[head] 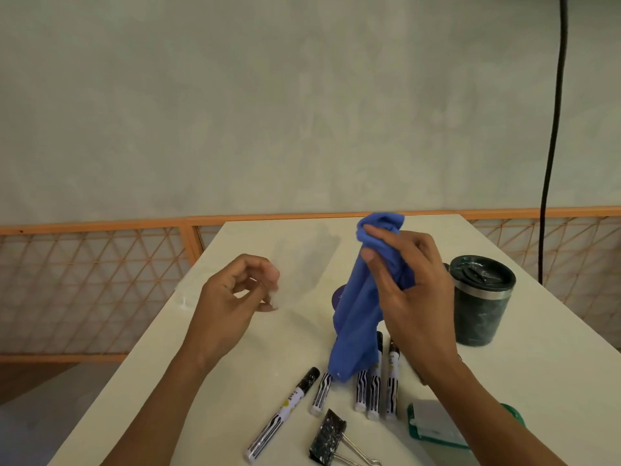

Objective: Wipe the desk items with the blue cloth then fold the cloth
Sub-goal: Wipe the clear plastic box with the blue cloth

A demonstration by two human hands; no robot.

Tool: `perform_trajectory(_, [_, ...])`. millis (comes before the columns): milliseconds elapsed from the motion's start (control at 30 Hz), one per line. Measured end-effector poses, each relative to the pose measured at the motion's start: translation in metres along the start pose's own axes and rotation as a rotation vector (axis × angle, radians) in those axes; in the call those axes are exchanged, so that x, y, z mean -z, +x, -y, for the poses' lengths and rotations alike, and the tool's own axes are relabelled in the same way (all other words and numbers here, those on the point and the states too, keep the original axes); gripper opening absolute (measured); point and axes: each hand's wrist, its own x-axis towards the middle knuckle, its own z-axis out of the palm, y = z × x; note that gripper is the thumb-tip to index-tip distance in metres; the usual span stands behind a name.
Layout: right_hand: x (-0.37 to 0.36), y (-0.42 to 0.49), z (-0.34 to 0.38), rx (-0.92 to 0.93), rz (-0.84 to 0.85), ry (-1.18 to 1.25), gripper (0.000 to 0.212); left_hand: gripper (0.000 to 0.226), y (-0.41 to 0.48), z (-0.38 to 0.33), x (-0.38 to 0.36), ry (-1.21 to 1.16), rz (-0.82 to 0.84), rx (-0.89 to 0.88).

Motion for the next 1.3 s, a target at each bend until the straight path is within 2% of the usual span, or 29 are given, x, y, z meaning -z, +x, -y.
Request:
perform_trajectory(67, [0.003,0.001,0.000,-0.001,-0.045,-0.012,0.042,0.009,-0.001,-0.001,-0.004,-0.081,0.021,0.055])
perform_trajectory(167, [-0.002,-0.002,0.000,0.023,-0.014,-0.061,0.049,0.017,-0.004,-0.003,-0.013,-0.149,0.061,0.139])
perform_trajectory(267, [-0.012,-0.009,-0.002,0.122,0.126,-0.137,0.056,0.018,-0.008,-0.004,-0.022,-0.208,0.116,0.168])
perform_trajectory(400, [-0.020,-0.022,-0.009,0.280,0.286,-0.251,0.055,0.034,-0.008,-0.004,-0.025,-0.286,0.112,0.205])
perform_trajectory(667, [-0.014,-0.023,-0.008,0.548,0.486,-0.228,0.052,0.054,-0.004,0.001,-0.019,-0.321,0.058,0.221])
perform_trajectory(733, [-0.011,-0.022,-0.010,0.578,0.463,-0.255,0.050,0.049,-0.006,-0.001,-0.020,-0.307,0.088,0.210])
perform_trajectory(800, [-0.012,-0.020,-0.011,0.561,0.353,-0.309,0.047,0.037,-0.009,-0.005,-0.023,-0.286,0.135,0.186])
perform_trajectory(867, [-0.012,-0.016,-0.010,0.459,0.205,-0.332,0.047,0.025,-0.011,-0.008,-0.028,-0.245,0.181,0.152])
perform_trajectory(967, [-0.009,-0.009,-0.009,0.269,0.049,-0.282,0.049,0.023,-0.015,-0.010,-0.034,-0.134,0.223,0.070])
perform_trajectory(1067, [-0.005,-0.005,-0.013,0.130,-0.018,-0.245,0.046,0.016,-0.015,-0.009,-0.031,0.036,0.116,-0.034])
perform_trajectory(1167, [-0.003,-0.002,-0.013,0.056,-0.042,-0.201,0.044,0.024,-0.011,-0.006,-0.022,0.145,-0.045,-0.084])
perform_trajectory(1300, [-0.001,-0.003,-0.002,0.098,0.001,-0.144,0.044,0.017,-0.010,-0.006,-0.016,0.230,-0.137,-0.156])
